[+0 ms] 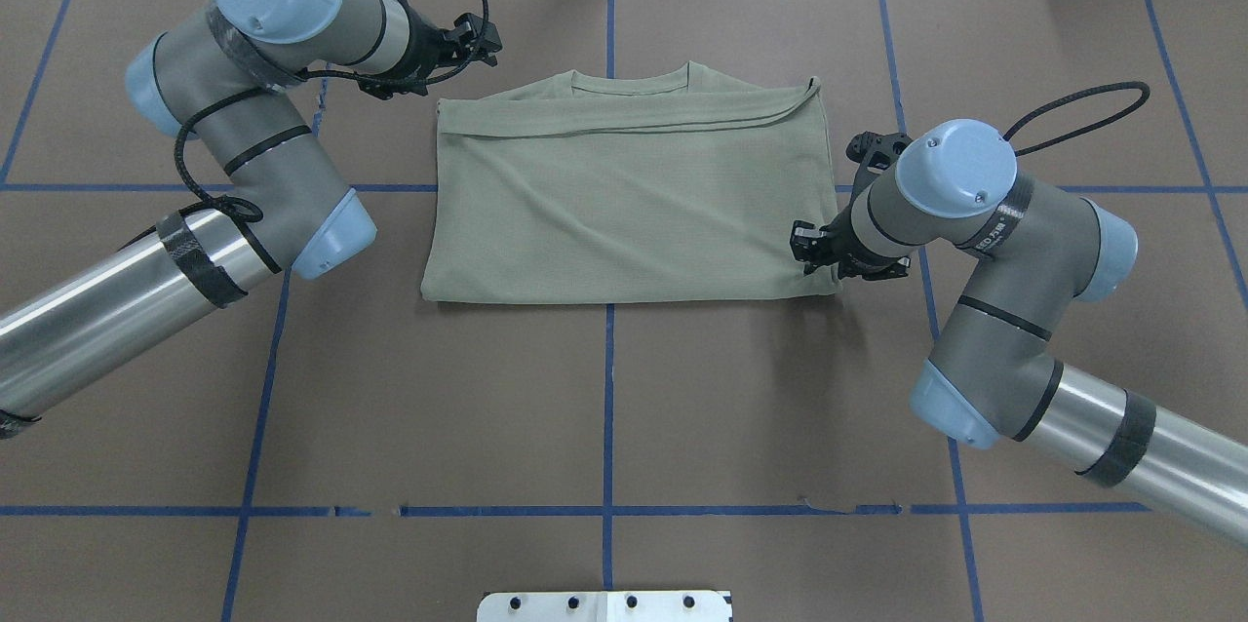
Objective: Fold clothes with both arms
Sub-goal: 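Move the right gripper down to the folded shirt's side edge and grasp it, then drag the folded shirt toward the robot with the right gripper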
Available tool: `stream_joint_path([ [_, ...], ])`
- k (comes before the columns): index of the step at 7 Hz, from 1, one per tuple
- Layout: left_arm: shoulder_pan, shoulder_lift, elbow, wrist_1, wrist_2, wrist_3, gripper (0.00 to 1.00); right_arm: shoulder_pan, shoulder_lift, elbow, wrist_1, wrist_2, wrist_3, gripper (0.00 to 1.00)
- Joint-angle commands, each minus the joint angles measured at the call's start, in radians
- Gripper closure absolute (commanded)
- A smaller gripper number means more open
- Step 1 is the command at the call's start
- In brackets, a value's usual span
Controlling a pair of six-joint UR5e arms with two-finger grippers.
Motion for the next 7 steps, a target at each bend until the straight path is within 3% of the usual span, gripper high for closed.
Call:
stream_joint_path([
  [1,0.000,0.000,-0.015,0.002,0.000,0.000,0.02,-0.008,-0.125,0.135,-0.001,0.020,0.004,1.00],
  [4,0.002,0.000,-0.032,0.002,0.002,-0.003,0.02,-0.192,-0.326,0.368,-0.003,0.032,0.133,1.00],
  [7,0.005,0.023,-0.055,0.002,0.003,-0.003,0.02,-0.350,-0.390,0.460,-0.001,0.072,0.179,1.00],
])
